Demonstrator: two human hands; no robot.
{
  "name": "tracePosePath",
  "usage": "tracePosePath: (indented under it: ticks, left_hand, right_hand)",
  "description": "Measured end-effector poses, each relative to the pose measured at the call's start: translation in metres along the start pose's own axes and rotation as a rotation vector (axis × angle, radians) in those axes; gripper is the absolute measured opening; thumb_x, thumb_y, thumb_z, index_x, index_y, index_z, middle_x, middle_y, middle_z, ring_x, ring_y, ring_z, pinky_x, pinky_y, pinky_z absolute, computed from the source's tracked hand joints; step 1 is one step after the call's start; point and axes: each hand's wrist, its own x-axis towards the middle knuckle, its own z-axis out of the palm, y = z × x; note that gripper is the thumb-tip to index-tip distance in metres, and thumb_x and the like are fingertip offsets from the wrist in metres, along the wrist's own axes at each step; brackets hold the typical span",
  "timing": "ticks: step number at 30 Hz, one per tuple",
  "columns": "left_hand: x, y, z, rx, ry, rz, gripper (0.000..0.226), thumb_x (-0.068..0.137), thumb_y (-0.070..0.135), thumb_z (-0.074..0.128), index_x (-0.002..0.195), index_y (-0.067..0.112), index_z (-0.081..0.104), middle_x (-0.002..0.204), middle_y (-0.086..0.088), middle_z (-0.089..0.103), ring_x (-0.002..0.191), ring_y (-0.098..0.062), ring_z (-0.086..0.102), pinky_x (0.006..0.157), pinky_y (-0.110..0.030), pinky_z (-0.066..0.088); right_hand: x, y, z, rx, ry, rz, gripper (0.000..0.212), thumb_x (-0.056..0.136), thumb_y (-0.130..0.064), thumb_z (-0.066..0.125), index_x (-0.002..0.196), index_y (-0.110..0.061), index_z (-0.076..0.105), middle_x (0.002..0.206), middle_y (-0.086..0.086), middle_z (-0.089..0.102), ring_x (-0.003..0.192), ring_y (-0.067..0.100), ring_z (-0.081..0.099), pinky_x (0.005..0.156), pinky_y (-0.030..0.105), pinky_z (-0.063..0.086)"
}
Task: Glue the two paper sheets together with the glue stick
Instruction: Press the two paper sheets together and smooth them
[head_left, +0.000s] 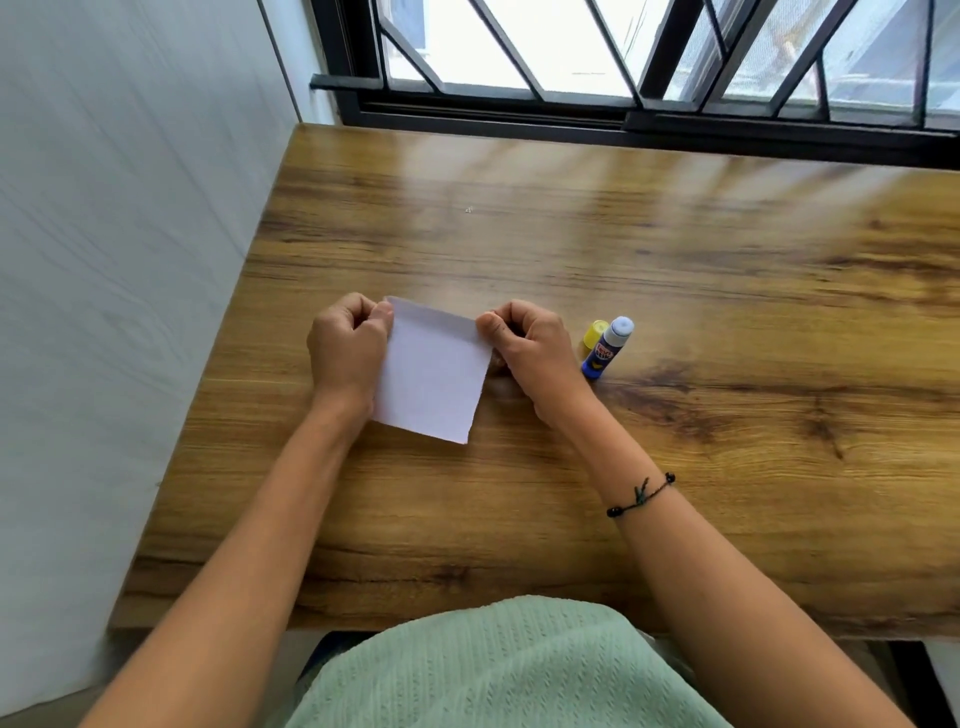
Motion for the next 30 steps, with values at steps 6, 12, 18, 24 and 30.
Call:
tracePosePath:
  ticks: [6,12,18,24,30]
  left_hand:
    - [0.008,0.011,0.005,0.607,-0.195,0.54,0.026,0.085,0.024,0.06,0.109,0.015,0.061,0.112,-0.006,0.06,0.109,-0.024,0.051,0.092,-0.038,0.039]
    - [0.01,0.035,0.017,0.729,-0.472,0.674,0.012,0.086,0.012,0.054,0.086,0.005,0.064,0.084,-0.012,0.065,0.076,-0.023,0.052,0.069,-0.031,0.038]
    - [0.012,0.04,0.018,0.673,-0.447,0.673,0.016,0.086,0.014,0.054,0.084,0.001,0.064,0.074,-0.013,0.062,0.068,-0.022,0.049,0.061,-0.029,0.032]
    - [0.004,0.03,0.021,0.575,-0.373,0.529,0.017,0.087,0.017,0.055,0.08,0.004,0.063,0.069,-0.004,0.055,0.066,-0.018,0.047,0.06,-0.024,0.028]
    - [0.012,0.031,0.008,0.437,-0.229,0.414,0.015,0.086,0.014,0.053,0.083,0.003,0.064,0.074,-0.004,0.057,0.069,-0.016,0.048,0.054,-0.016,0.032]
  right_hand:
    - [0.004,-0.002,0.0,0.003,-0.092,-0.016,0.022,0.086,-0.022,0.061,0.065,-0.021,0.056,0.058,-0.007,0.052,0.049,0.001,0.046,0.051,0.019,0.04]
    - [0.011,-0.004,-0.003,0.029,-0.126,-0.026,0.019,0.086,-0.022,0.062,0.067,-0.02,0.059,0.068,0.004,0.058,0.065,0.017,0.051,0.064,0.037,0.042]
    - [0.013,-0.011,-0.003,0.139,-0.073,0.004,0.02,0.085,-0.023,0.063,0.068,-0.014,0.059,0.072,0.011,0.058,0.067,0.022,0.051,0.06,0.034,0.042]
    - [0.01,-0.005,-0.001,0.09,-0.042,0.04,0.02,0.082,-0.025,0.066,0.067,-0.013,0.061,0.073,0.011,0.061,0.069,0.022,0.055,0.065,0.038,0.044]
    - [-0.002,0.005,-0.001,-0.041,-0.004,0.007,0.016,0.084,-0.024,0.063,0.068,-0.021,0.062,0.066,-0.006,0.059,0.065,0.01,0.051,0.063,0.03,0.04]
